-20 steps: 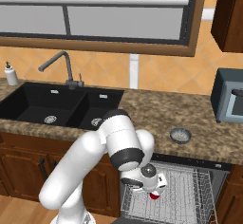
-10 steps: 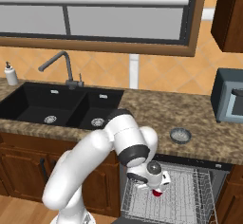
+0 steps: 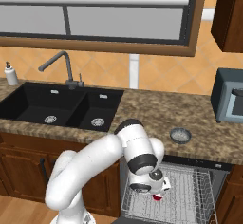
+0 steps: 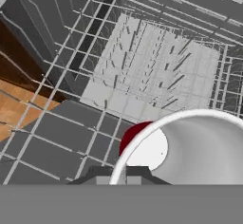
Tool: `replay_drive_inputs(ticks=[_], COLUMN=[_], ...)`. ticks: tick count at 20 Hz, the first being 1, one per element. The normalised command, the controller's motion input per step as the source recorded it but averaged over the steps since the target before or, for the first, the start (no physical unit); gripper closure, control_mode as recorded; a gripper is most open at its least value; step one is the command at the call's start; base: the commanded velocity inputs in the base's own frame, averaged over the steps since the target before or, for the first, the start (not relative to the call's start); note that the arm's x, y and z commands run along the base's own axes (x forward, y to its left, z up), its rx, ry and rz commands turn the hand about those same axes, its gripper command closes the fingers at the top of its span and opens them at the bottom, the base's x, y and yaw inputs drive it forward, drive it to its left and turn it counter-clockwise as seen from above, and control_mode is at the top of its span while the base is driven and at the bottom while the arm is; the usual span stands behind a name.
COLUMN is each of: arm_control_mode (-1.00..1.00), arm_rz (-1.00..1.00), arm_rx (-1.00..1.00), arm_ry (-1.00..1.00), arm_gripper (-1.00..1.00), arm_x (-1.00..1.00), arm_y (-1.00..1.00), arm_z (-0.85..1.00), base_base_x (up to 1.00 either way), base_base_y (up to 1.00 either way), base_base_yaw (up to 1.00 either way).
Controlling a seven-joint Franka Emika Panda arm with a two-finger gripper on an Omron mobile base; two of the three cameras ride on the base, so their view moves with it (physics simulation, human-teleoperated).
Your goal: Pick up the cup and bowl from the counter, place them in the dishwasher, and close the dishwasher door.
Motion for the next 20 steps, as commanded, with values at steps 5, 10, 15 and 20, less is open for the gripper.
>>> replay_drive_inputs(ticks=[5, 10, 15, 20], arm_control_mode=[-1.00, -1.00, -1.00, -1.00], arm_rz=[0.00, 0.00, 0.00, 0.00], arm_rx=[0.00, 0.00, 0.00, 0.00], arm_ry=[0.00, 0.00, 0.00, 0.01], arm_gripper=[1.00, -1.00, -1.00, -1.00], arm_x=[0.00, 0.00, 0.00, 0.00], arm_y=[0.00, 0.00, 0.00, 0.00], arm_z=[-0.46, -0.08, 0.00, 0.00], base_base_x=[0.00, 0.00, 0.00, 0.00], base_base_y=[0.00, 0.00, 0.00, 0.00], base_base_yaw=[0.00, 0.00, 0.00, 0.00])
